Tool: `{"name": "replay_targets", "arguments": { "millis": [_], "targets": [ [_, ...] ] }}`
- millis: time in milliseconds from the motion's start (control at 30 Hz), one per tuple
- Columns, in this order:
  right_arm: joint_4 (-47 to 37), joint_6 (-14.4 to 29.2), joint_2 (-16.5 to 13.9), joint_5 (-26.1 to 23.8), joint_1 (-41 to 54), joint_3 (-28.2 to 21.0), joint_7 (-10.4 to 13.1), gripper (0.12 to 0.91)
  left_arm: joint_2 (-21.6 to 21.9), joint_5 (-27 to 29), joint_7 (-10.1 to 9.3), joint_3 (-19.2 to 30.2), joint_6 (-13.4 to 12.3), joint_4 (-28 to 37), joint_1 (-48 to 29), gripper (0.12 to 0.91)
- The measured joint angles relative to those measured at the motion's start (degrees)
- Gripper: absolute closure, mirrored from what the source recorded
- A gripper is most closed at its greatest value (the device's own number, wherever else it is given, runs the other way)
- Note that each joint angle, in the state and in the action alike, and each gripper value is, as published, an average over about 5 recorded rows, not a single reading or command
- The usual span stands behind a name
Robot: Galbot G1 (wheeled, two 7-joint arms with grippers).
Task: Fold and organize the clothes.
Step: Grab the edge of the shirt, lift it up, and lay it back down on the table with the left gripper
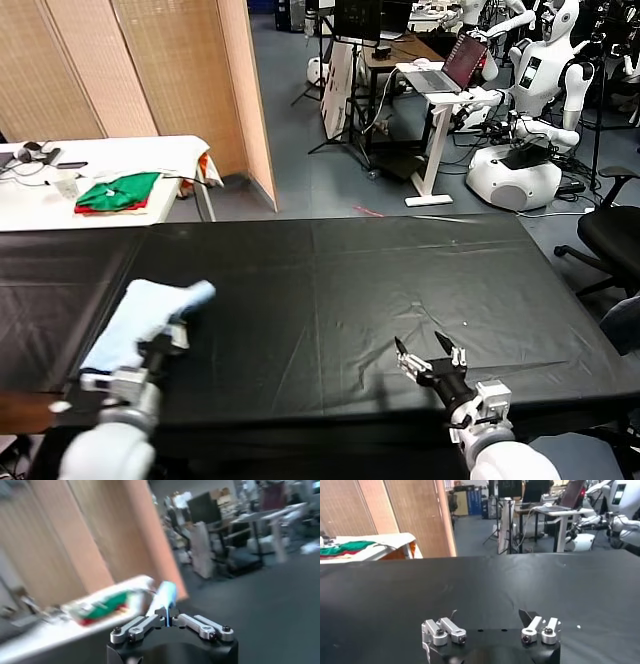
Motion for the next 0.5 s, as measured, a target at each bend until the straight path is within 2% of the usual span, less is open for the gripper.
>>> {"name": "replay_targets", "arguments": {
  "millis": [133,200,333,500],
  "targets": [
    [-0.3,-3.2,-1.0,6.8,1.2,-0.2,1.0,0.118,-4.6,1.1,1.49,6.1,-1.0,1.6,-0.9,0.853],
    [-0.7,-5.7,-1.7,12.2,2.2,-0.8,1.9,0.118,-5.9,2.0,2.64,8.2,-2.4,1.9,-1.0,0.794],
    [-1.9,-8.5,-3.2,21.0,4.8,-3.5,3.6,0.118,-6.8,3.1,4.5,10.2,-5.7,1.7,-0.8,0.564],
    [-4.4,-9.0,-3.8,24.8,9.4,-9.7,5.4,0.118,-5.4,2.4,4.96,10.1,-8.6,-0.1,-0.8,0.25]
  ]
}}
